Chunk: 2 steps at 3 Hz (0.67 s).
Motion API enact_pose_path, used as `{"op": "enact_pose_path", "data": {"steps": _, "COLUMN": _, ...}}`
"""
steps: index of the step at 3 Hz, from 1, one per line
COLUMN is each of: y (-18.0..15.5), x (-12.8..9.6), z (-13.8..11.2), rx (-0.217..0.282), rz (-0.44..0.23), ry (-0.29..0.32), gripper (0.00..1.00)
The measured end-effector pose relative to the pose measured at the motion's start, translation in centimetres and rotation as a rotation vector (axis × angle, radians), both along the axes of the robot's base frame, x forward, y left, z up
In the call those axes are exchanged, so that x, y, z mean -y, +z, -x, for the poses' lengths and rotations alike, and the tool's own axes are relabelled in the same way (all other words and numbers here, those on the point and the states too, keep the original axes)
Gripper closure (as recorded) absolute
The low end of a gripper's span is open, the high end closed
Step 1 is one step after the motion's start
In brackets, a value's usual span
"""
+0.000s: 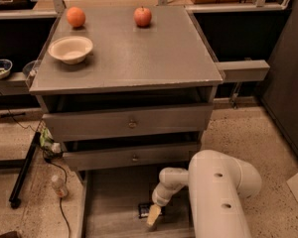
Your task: Pick rxbar chocolate from bottom drawer and place on counter
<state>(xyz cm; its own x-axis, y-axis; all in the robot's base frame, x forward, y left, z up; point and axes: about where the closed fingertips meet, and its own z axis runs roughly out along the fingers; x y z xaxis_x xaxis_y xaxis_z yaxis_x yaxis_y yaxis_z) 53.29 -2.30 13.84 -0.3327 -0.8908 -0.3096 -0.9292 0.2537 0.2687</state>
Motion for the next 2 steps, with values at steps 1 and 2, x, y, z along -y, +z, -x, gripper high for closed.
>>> {"op": "enact_pose_path", "data": {"steps": 1, "y": -0.05, "x": 0.00, "z": -0.01, "rx": -0.001, "rz": -0.001, "ry": -0.001, "gripper": 0.00}}
{"op": "enact_pose_path", "data": {"steps": 2, "y": -0.58, "x": 0.10, "z": 0.85, "rx": -0.011, "rz": -0.003, "ry": 0.018, "gripper": 0.00}}
